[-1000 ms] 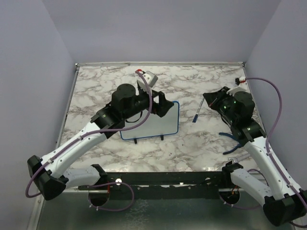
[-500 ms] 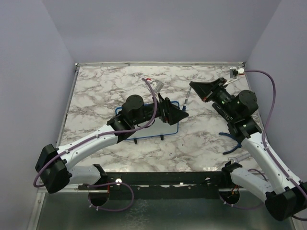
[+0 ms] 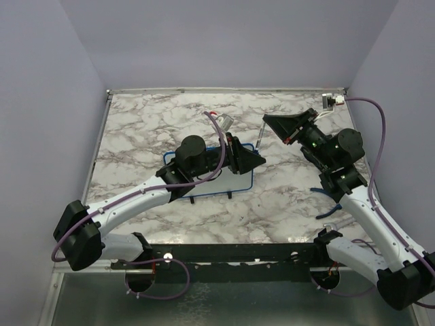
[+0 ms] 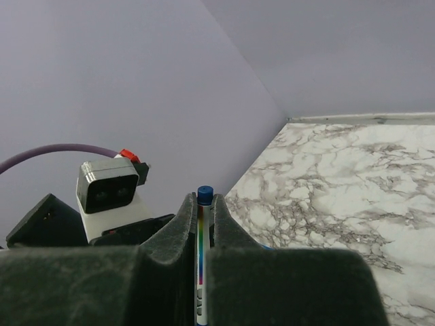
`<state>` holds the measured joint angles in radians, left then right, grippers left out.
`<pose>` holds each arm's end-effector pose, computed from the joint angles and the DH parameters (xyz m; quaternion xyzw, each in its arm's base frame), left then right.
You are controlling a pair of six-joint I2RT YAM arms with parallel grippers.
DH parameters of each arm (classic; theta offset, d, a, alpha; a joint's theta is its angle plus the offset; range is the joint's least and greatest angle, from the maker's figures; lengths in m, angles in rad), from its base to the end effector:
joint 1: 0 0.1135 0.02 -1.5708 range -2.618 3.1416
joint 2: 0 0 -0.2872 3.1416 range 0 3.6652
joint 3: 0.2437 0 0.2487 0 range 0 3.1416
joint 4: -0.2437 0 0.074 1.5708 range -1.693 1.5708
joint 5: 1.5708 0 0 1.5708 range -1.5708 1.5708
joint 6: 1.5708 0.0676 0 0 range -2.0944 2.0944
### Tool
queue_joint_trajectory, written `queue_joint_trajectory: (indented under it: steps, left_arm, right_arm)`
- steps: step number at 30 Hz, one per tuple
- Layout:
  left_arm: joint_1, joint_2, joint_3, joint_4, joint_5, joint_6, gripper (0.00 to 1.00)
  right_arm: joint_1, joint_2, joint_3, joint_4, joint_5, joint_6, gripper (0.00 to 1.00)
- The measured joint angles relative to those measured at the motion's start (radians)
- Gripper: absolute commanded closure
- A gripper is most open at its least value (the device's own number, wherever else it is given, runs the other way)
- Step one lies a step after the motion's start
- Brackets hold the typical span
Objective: Write a sentence on the whiteboard
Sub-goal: Open the whiteboard marker at the center of the board.
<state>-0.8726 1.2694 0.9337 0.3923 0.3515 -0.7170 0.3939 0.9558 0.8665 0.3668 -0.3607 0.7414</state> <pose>0.1876 -0.2598 0.3727 0.1793 0.6643 -0.5949 0.4155 0.2051 0.1111 0.4239 -0.0385 0.6086 0.5133 0.6039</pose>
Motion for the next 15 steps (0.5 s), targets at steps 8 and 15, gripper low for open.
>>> queue_joint_trajectory:
  steps: [8,15]
  left_arm:
    - [0.0,-0.001,-0.04,0.009,0.0,0.003,1.0]
    - [0.018,-0.019,-0.042,-0.032,0.006,0.055,1.0]
  right_arm:
    - [0.0,0.0,0.0,-0.002,0.0,0.002,0.99]
    - [0.0,0.002,0.022,-0.079,0.015,-0.017,0.38]
